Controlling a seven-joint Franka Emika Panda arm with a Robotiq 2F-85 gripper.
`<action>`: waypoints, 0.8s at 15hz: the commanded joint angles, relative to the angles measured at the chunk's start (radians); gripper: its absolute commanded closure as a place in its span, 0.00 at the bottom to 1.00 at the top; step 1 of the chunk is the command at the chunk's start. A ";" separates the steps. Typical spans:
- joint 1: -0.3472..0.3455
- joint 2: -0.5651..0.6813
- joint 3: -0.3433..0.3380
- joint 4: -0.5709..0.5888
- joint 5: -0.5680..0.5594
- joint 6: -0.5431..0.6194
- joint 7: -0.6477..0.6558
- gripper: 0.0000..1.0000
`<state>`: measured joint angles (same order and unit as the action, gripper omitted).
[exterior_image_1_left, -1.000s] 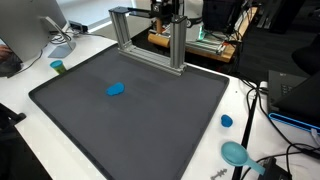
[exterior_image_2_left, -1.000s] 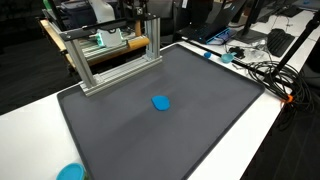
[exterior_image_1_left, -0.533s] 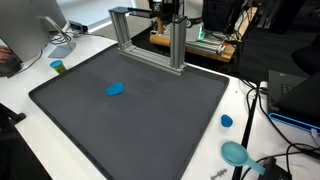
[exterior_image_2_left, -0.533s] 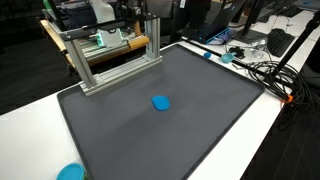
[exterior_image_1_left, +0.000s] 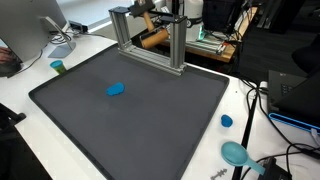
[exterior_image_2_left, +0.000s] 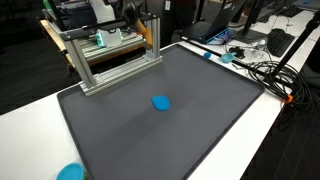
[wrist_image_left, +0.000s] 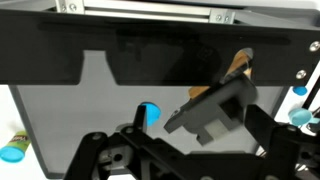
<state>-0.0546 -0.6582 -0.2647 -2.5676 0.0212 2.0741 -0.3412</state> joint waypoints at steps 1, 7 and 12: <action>-0.011 -0.001 -0.215 0.084 0.076 0.012 -0.258 0.00; -0.051 0.017 -0.263 0.111 0.112 0.007 -0.344 0.00; -0.051 0.022 -0.226 0.106 0.110 0.007 -0.324 0.00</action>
<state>-0.0845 -0.6443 -0.5083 -2.4645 0.1149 2.0852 -0.6531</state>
